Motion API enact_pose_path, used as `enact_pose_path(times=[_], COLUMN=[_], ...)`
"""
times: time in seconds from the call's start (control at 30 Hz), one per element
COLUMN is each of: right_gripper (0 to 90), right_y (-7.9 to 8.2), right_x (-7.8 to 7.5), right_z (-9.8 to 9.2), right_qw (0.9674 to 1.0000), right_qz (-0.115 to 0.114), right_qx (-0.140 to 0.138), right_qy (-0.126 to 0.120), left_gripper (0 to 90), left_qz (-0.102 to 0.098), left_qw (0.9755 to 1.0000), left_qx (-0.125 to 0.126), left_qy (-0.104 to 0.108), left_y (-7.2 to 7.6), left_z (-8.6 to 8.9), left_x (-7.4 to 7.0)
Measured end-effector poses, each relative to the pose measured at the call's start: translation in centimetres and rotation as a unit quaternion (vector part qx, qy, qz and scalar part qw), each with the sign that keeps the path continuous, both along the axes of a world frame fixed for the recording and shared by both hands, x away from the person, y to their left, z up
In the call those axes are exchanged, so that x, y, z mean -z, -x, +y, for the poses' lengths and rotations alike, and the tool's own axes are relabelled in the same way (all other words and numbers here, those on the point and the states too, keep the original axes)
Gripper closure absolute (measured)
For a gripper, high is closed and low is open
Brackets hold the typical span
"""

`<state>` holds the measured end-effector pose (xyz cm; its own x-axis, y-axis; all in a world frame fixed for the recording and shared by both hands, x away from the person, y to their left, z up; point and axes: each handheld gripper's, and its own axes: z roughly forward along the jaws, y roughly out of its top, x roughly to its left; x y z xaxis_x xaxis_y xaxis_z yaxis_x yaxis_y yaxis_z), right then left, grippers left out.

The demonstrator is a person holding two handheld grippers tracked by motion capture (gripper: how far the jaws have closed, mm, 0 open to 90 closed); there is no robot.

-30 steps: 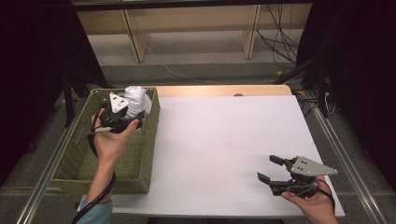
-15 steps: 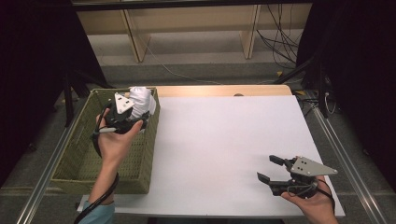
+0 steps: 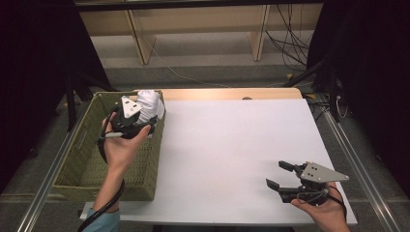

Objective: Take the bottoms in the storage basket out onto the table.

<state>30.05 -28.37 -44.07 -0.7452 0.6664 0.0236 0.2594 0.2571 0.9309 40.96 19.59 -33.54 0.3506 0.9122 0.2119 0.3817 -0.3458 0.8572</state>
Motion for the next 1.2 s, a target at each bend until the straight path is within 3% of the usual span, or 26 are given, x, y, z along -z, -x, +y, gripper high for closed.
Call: enact_pose_path(times=[1.2], right_gripper=[24.8], right_y=[0.0], right_x=[0.1], right_z=[0.0], right_qw=[1.0000], right_qz=[0.003], right_qx=[0.000], right_qy=[0.000], left_gripper=[36.2], left_qz=[0.001], left_qw=[0.9998], left_qx=[0.019], left_qy=[-0.004], left_y=[0.3], left_z=[-1.5], left_x=[-0.2])
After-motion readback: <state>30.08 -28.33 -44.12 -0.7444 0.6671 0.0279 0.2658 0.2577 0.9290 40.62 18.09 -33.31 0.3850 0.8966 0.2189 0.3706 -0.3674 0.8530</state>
